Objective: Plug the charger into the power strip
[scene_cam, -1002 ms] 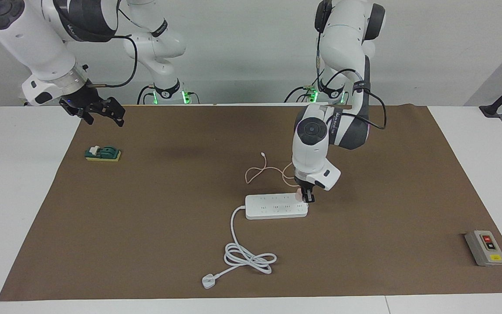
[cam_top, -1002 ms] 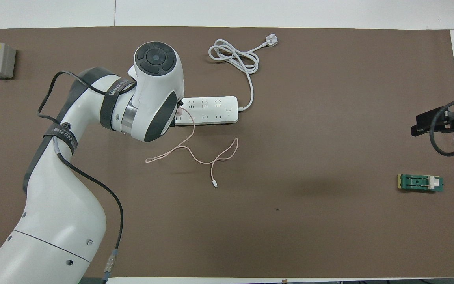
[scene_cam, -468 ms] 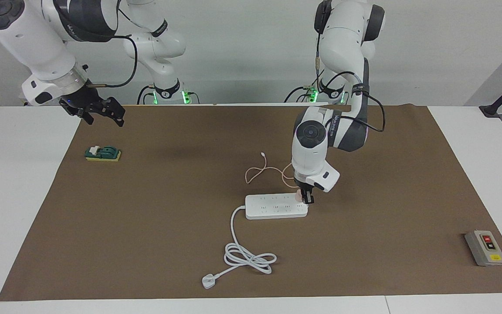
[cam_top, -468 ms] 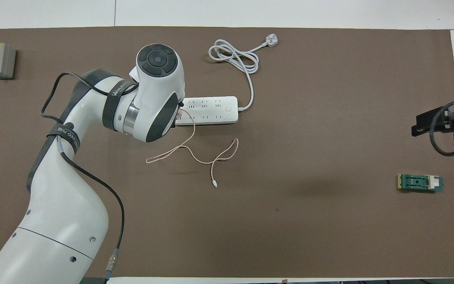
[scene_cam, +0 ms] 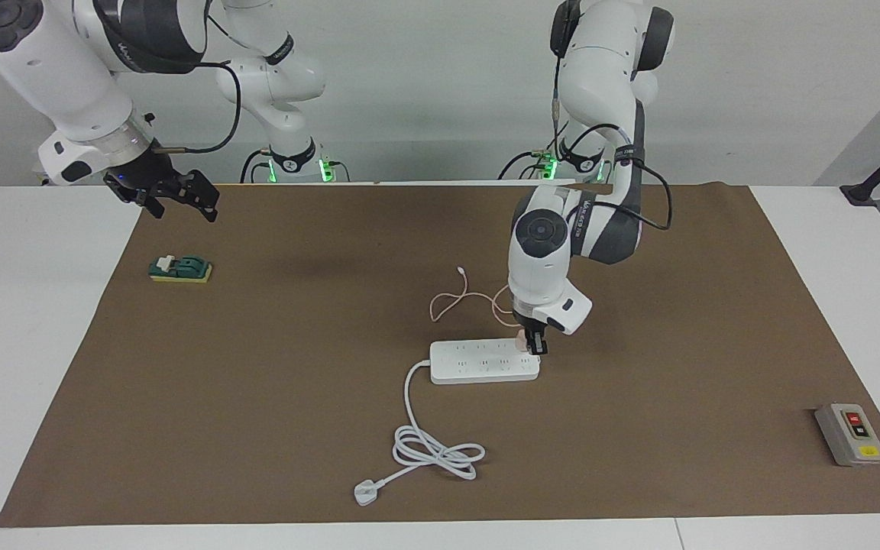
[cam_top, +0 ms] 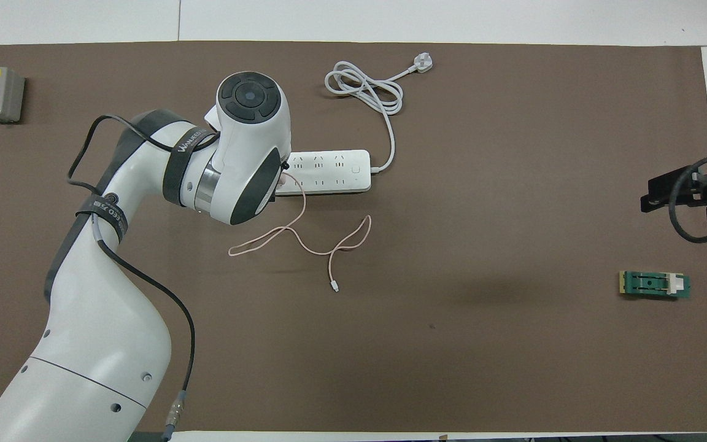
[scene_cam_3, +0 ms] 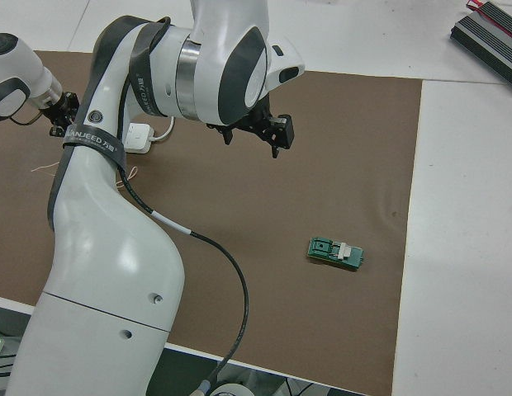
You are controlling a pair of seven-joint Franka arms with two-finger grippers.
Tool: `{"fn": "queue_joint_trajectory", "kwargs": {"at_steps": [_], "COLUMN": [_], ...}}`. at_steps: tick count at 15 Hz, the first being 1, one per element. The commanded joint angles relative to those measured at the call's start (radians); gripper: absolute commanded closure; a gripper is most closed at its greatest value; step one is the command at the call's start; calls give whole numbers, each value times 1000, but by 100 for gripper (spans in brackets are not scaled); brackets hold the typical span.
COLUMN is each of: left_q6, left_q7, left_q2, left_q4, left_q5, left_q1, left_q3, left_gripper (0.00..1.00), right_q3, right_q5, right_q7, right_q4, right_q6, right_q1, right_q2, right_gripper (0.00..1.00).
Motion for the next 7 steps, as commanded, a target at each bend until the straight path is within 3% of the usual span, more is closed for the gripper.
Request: {"fn": "queue_joint_trajectory", "kwargs": {"at_steps": [1,7], "left_q6": [12,24], "left_q7": [-18,-18], "left_q2": [-17,-19], "left_q4": [-63,-80], "left_q5": [11,13], "left_q1": [-23,-17], "left_q3": [9,9], "left_gripper": [100,100], "right_q3": [10,10], "right_q5": [-12,-11], "right_q7": [-21,-21], "right_q4": [6,6], "right_q6": [-21,-21], "right_q1": [-13,-13], "right_q2": [-6,-6], "right_gripper": [0,0]}}
